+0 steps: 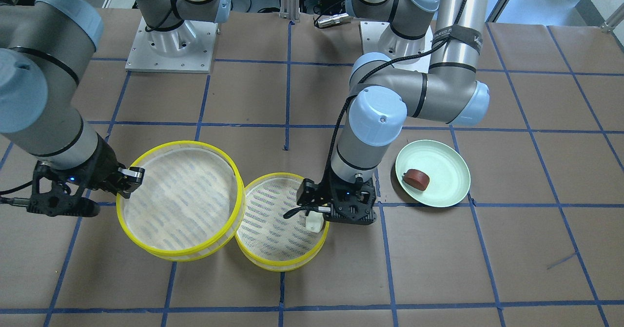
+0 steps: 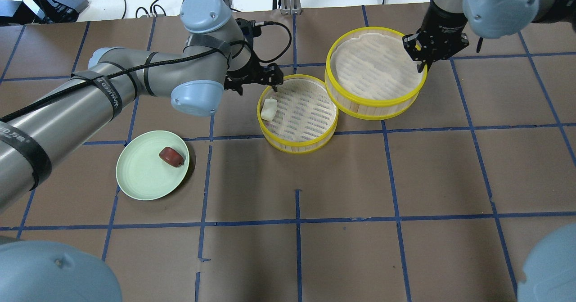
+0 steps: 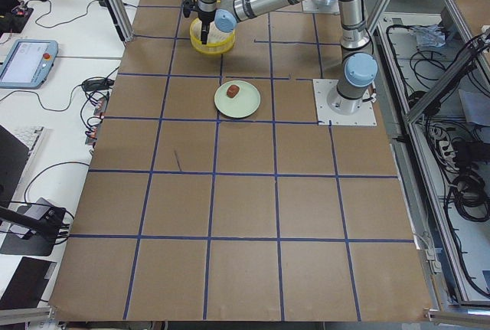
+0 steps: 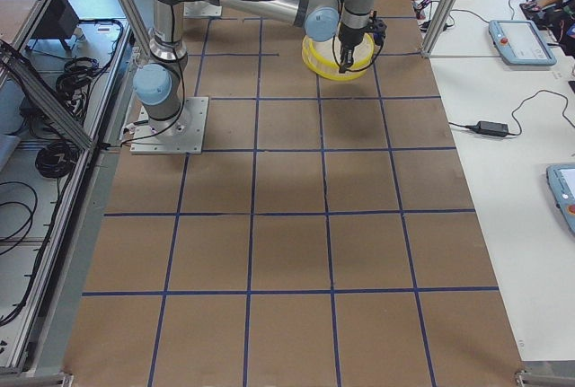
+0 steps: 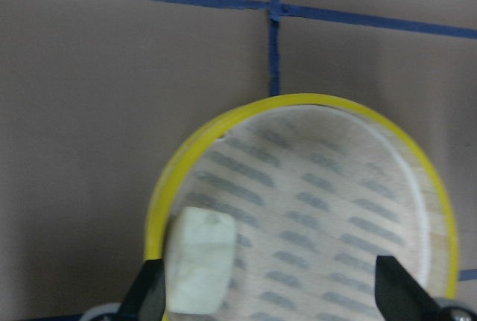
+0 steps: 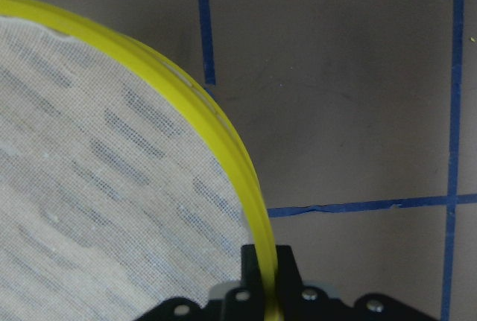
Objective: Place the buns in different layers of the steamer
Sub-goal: 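Set the top tier aside with right gripper while left drops bun in bottom tier, then lift the top tier back with right gripper while left reaches brown bun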
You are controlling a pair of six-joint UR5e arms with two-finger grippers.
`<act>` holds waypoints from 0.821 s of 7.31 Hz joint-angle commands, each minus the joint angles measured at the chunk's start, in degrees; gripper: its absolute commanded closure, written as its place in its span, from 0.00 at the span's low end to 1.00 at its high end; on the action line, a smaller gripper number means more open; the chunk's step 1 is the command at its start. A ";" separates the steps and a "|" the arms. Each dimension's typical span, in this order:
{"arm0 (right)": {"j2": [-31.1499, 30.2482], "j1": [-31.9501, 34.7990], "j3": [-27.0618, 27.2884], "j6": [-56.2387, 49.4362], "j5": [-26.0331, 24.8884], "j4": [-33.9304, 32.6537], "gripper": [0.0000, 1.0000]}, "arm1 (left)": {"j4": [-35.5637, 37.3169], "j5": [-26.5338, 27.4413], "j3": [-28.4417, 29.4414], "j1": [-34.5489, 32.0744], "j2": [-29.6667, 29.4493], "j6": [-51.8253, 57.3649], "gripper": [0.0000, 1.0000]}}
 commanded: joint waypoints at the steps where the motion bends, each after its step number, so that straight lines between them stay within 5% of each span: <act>1: 1.67 3.58 -0.16 5.73 0.17 -1.77 0.99 | -0.65 4.71 -9.92 7.58 6.04 8.47 0.00; 3: 4.30 8.66 -0.42 12.50 -0.18 -3.87 0.99 | -0.56 5.33 -17.15 8.75 10.28 12.25 0.00; 6: 8.62 14.48 -1.13 18.85 -0.62 -7.75 0.99 | -0.56 10.33 -19.36 11.10 9.85 12.52 0.00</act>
